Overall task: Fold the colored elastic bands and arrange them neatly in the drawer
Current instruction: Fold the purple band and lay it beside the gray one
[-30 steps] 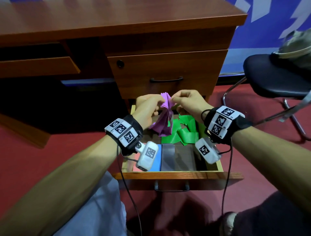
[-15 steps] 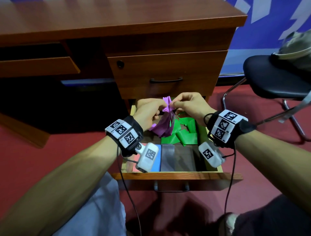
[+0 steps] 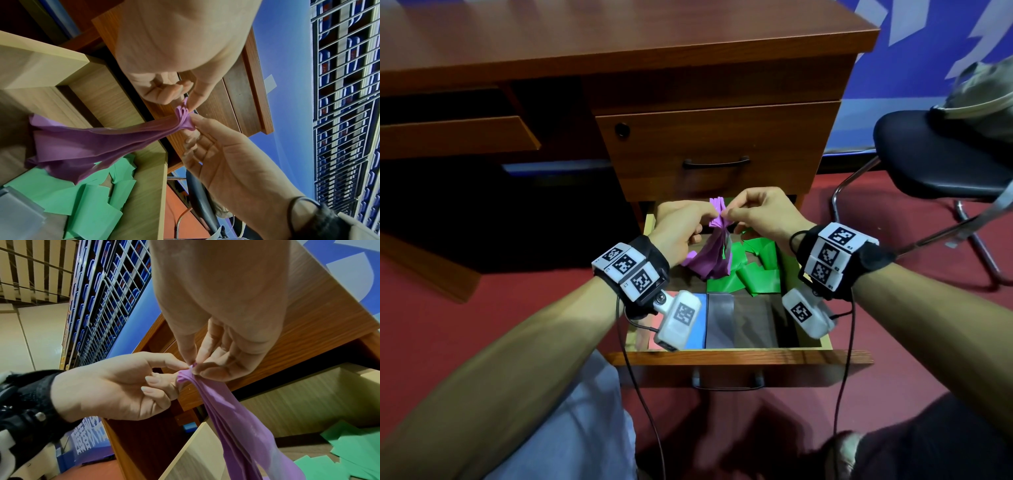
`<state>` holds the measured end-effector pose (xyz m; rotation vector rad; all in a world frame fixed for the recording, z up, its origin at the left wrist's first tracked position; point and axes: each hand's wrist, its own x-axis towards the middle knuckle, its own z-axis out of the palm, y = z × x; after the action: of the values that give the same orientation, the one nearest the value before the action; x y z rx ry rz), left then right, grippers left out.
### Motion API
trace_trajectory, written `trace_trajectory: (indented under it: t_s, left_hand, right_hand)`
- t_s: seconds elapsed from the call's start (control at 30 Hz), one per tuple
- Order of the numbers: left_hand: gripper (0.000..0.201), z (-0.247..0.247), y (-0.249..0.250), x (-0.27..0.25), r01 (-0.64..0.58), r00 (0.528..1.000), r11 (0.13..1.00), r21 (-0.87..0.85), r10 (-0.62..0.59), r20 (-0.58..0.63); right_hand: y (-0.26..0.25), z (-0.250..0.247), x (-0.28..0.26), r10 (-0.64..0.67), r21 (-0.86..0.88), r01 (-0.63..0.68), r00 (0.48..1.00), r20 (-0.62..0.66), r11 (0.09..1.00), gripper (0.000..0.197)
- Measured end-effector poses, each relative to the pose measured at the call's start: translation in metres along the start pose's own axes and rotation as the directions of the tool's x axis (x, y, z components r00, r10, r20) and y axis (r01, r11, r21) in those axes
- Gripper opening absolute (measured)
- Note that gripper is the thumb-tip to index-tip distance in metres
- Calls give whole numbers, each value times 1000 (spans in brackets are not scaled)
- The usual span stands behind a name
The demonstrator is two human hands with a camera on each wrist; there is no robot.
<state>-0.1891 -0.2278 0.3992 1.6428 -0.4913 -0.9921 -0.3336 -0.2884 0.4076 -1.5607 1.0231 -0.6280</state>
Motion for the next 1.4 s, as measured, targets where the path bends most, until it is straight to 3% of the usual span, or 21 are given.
trace_trajectory:
  t_s: [0.4, 0.63, 0.8, 0.9, 1.07, 1.2, 1.27, 1.33, 1.4]
  left_hand:
    - [22, -4, -1, 1, 62, 996, 996, -63, -57, 69]
    - [5, -8, 4, -3, 99, 990, 991, -93, -89, 113]
    - [20, -9, 4, -4, 63, 991, 997, -52, -56, 123]
    - [24, -9, 6, -5, 71, 987, 996, -58, -62, 146]
    - [33, -15, 11, -7, 164, 952, 983, -85, -135, 274]
    - [34, -19, 15, -6, 183, 937, 976, -117, -137, 321]
    - [39, -17, 17, -5, 77, 947, 995, -57, -55, 318]
    - [45, -13, 17, -4, -177, 944, 979, 106, 138, 299]
    - [42, -10, 17, -7, -389, 874, 904, 177, 301, 381]
  right_hand:
    - [5, 4, 5, -11, 31, 8, 996, 89, 999, 15]
    - [7, 3, 7, -14, 27, 12, 998, 65, 1000, 8]
    - [8, 5, 9, 15, 113, -21, 998, 55, 993, 24]
    - [9, 5, 11, -19, 26, 18, 998, 52, 999, 35]
    - [10, 4, 16, -8, -34, 10, 999, 45, 999, 25]
    - [-1, 3, 13, -7, -19, 6, 999, -37, 1000, 22]
    - [-12, 4, 11, -4, 9, 5, 997, -82, 1000, 26]
    - [-24, 5, 8, -21, 42, 25, 996, -92, 999, 25]
    - [-39, 7, 3, -61, 26, 64, 993, -96, 998, 25]
